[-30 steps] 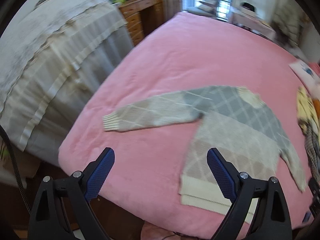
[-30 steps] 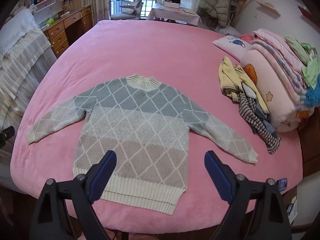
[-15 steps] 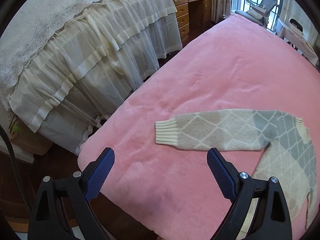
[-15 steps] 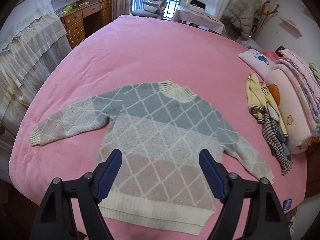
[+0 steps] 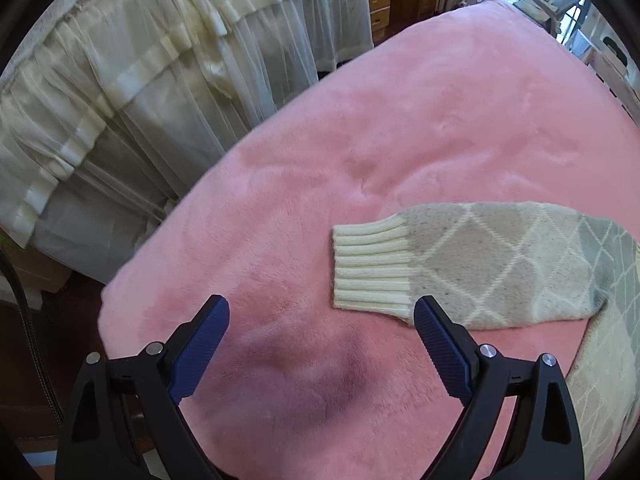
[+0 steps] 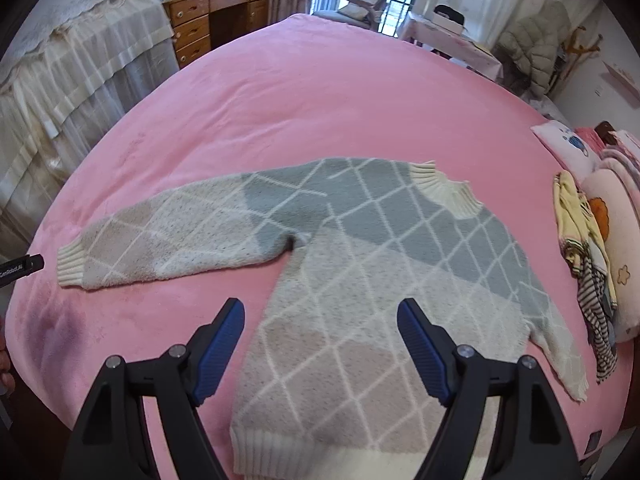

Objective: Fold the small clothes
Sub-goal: 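Move the left gripper to the sweater's sleeve cuff and grasp it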

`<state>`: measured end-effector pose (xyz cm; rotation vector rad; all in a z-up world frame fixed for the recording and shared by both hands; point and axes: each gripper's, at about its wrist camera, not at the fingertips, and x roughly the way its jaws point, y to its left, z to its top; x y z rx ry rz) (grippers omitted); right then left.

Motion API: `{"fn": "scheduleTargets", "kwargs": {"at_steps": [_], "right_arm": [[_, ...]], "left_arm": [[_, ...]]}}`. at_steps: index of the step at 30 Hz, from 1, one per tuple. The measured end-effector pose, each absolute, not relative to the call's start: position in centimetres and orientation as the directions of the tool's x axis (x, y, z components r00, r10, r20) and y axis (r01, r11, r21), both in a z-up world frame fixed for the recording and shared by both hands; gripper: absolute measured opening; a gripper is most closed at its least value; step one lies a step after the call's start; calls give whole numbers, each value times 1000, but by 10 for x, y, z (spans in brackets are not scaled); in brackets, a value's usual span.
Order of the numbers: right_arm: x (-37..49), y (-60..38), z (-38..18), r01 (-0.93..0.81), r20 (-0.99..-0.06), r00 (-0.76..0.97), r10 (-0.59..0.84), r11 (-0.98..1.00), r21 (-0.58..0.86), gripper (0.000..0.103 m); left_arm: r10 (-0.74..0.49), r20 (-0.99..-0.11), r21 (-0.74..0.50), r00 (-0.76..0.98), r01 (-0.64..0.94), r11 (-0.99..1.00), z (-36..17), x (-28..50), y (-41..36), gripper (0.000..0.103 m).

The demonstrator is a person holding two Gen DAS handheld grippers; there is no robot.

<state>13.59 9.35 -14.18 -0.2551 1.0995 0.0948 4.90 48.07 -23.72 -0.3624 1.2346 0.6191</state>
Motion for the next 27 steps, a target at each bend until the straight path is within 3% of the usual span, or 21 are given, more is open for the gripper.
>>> {"fn": "scheduleTargets", "kwargs": {"at_steps": [7,11,16,19,24,27], "right_arm": [[132,131,-178,-270,-910,413,-28,951,-152,79],[127,147,-185,-300,-907,420,-26,939,-166,79],[130,157,-192,-304,-904,427,-22,938,-167,79],[136,160,-201,-288,-901,431,-47,939,-187,79],[152,160,-214,-242,-899,432,-69,952,-189,79],[159,162,-220,-227,-897,437,-72,956,-188,79]], "left_arm": [[109,-968,-60,226,-631,773,-283,45,493,91],[-3,-972,-155,234,-638,754,-306,42,496,70],[-57,-959,-228,277,-640,734,-318,41,499,64],[-96,-948,-272,303,-620,736,-320,45,500,46],[-129,-942,-300,308,-609,734,-328,50,505,45],[-173,-931,-346,321,-630,695,-340,51,515,52]]}}
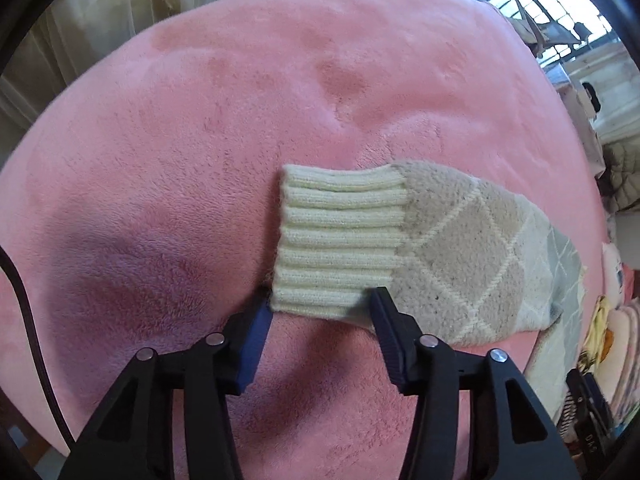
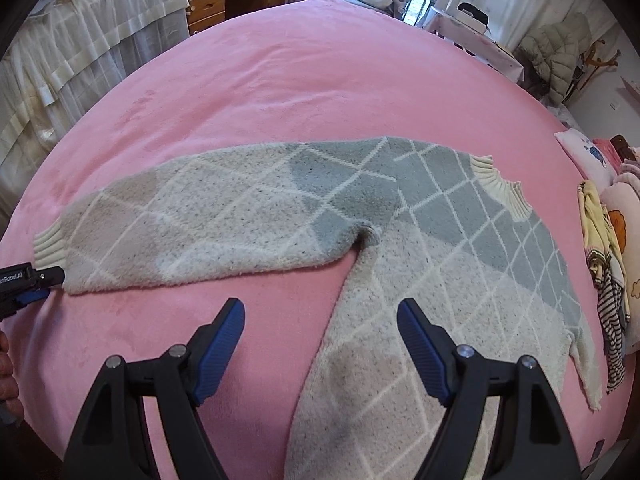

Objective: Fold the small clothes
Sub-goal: 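Move the left gripper to the sweater's sleeve cuff and grasp it, then carry the cuff with the left gripper across the sweater body and lay it down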

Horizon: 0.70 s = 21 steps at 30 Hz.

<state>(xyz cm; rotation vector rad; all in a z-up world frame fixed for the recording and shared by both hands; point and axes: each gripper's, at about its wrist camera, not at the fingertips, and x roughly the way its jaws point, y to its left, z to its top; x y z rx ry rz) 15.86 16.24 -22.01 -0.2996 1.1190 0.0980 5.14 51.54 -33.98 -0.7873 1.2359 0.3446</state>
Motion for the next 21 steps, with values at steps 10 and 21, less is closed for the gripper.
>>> {"fn": "scheduleTargets", "kwargs": {"at_steps": [10,21], "right_arm": [[159,181,-235,-251,-903,424,-75,948,-196,79],[166,175,-233,-224,-894,437,-99,951,-215,79]], "left_arm": [[-70,-923,-297,378,-586,753,-315,62,506,9],[126,-889,-85,441,-428,900,-248,74,448,9]]}}
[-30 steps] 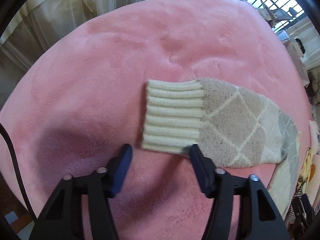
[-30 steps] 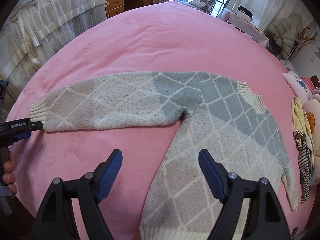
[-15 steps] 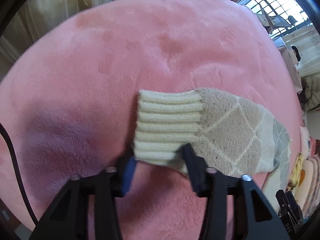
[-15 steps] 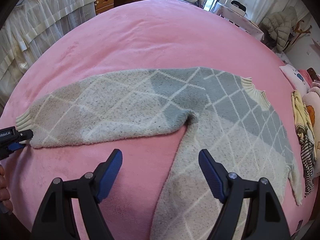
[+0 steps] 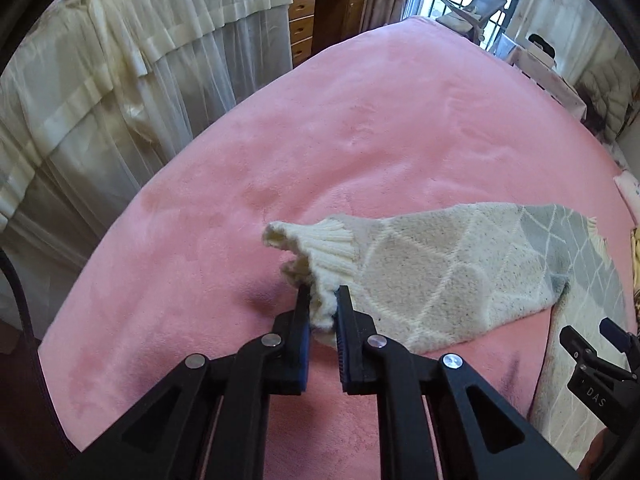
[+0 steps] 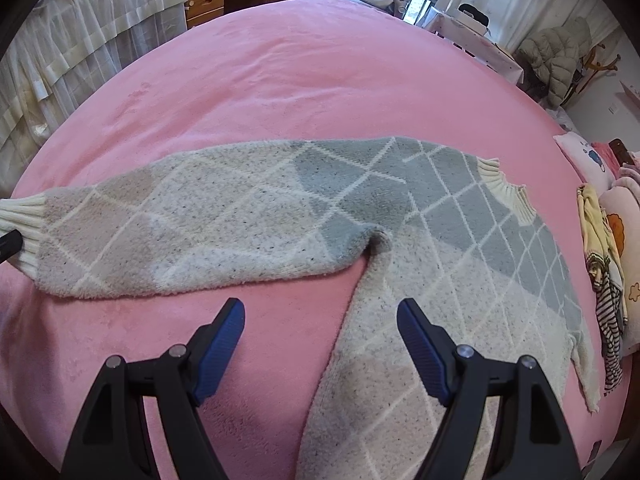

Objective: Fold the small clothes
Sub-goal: 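Carry the cuff with the left gripper across the sweater body and lay it down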

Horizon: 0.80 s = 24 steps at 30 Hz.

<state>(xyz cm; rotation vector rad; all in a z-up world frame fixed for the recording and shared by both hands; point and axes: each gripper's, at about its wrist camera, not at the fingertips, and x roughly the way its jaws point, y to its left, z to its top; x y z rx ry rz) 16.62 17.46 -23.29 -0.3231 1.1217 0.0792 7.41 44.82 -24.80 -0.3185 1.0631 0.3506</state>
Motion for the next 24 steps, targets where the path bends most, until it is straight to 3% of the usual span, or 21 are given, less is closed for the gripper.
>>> {"fn": "scheduleTargets", "kwargs": {"at_steps": [9,17,24], "right_arm": [[167,173,-218,-212,-904,424,-50,965,-152,79],[170,137,-191,-139,-900,433,-53,982,-125,79],[171,44,-165,20,-893,437,-105,994,-107,79]], "left_arm": [[114,-862,-99,494,-384,918,-202,74,416,9],[-11,-808,-150,589,-188,971,-142,88,340,9],[-151,-765,-183,626,13,983,-108,115,232,9]]}}
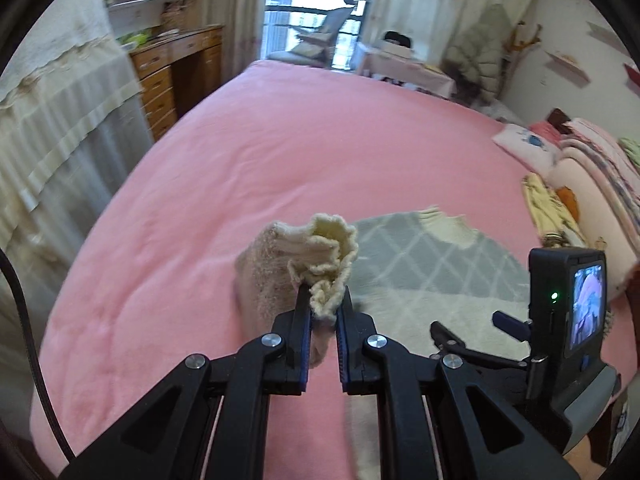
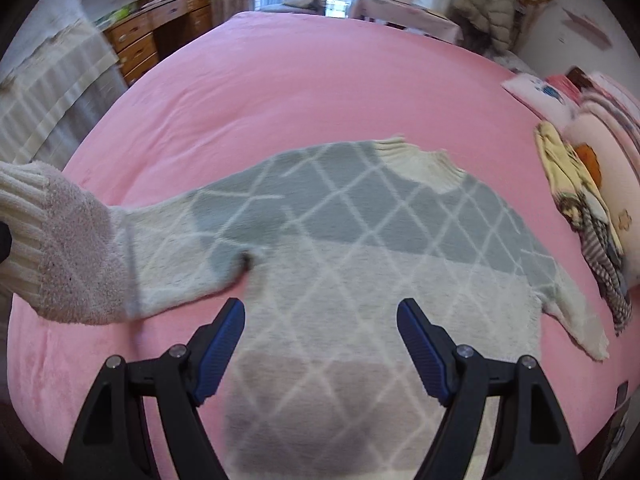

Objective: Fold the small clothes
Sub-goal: 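Carry the cuff with the left gripper across the sweater body and lay it down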

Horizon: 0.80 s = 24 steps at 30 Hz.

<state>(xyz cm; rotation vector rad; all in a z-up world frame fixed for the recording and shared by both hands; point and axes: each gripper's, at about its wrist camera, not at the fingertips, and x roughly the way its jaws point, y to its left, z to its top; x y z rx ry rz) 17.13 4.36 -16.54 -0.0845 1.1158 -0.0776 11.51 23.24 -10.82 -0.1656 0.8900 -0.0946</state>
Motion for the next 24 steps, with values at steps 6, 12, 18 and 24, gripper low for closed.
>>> {"fn": "scheduleTargets", "kwargs": {"at_steps": [6,12,18,24], "right_arm": [[165,-56,-161,125,-898,420,-133,988,-88,79],[159,-161,-169,209,-896,405,-182,972,-103,79],[154,-247,-193,249,-905,363,-223,959,-137,79],[158,-303,-226,268,-923,316,-219,954,-134,79]], "left_arm": [[-210,-735,-172,645,122,977,-97,144,116,9],[-257,-754,-195,605,168,966,-124,169,-2,9],[-278,-779,-214,561,178,960,-174,191,-90,9],[-257,-810,-190,527,179,965,-226,214,-151,9]]}}
